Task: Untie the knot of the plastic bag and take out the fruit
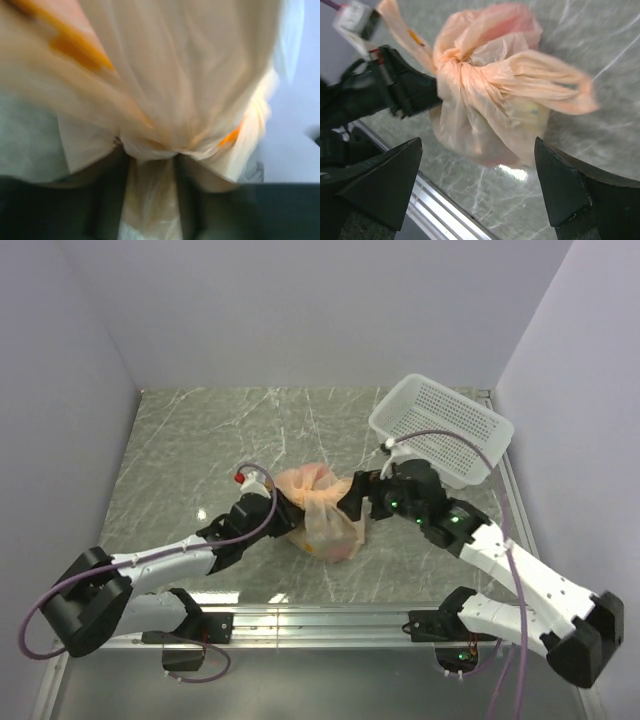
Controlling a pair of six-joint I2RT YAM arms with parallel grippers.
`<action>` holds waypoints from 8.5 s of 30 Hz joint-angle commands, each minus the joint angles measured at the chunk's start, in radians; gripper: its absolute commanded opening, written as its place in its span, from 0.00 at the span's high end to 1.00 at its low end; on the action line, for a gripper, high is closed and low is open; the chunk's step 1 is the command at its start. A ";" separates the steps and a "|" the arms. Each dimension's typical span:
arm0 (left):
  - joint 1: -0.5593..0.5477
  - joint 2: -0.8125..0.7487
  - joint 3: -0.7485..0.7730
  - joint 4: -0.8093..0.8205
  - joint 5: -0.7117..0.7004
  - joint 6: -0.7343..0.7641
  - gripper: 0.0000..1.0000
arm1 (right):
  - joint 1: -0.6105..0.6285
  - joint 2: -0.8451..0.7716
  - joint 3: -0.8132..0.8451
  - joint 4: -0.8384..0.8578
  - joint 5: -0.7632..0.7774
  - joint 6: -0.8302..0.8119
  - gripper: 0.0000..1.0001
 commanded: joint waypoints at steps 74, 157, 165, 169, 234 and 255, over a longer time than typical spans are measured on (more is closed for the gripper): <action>0.571 -0.230 0.218 -0.502 0.401 0.321 1.00 | 0.282 0.122 0.130 0.063 0.325 -0.288 0.11; 0.020 -0.494 -0.042 -0.519 -0.236 0.035 0.99 | 0.259 -0.108 0.101 -0.127 0.264 -0.262 0.15; 0.020 -0.560 0.031 -0.632 -0.223 0.069 1.00 | 0.346 0.323 0.438 -0.184 0.117 -0.531 0.17; 0.020 -0.665 0.029 -0.697 -0.242 0.060 1.00 | 0.362 0.480 0.441 -0.155 0.121 -0.572 0.17; 0.019 -0.646 0.326 -0.655 -0.061 0.388 0.46 | 0.308 0.273 -0.082 0.207 0.416 -0.158 0.32; -0.066 0.032 0.379 -0.523 -0.184 0.353 0.72 | 0.244 0.247 -0.113 0.218 0.449 -0.118 0.31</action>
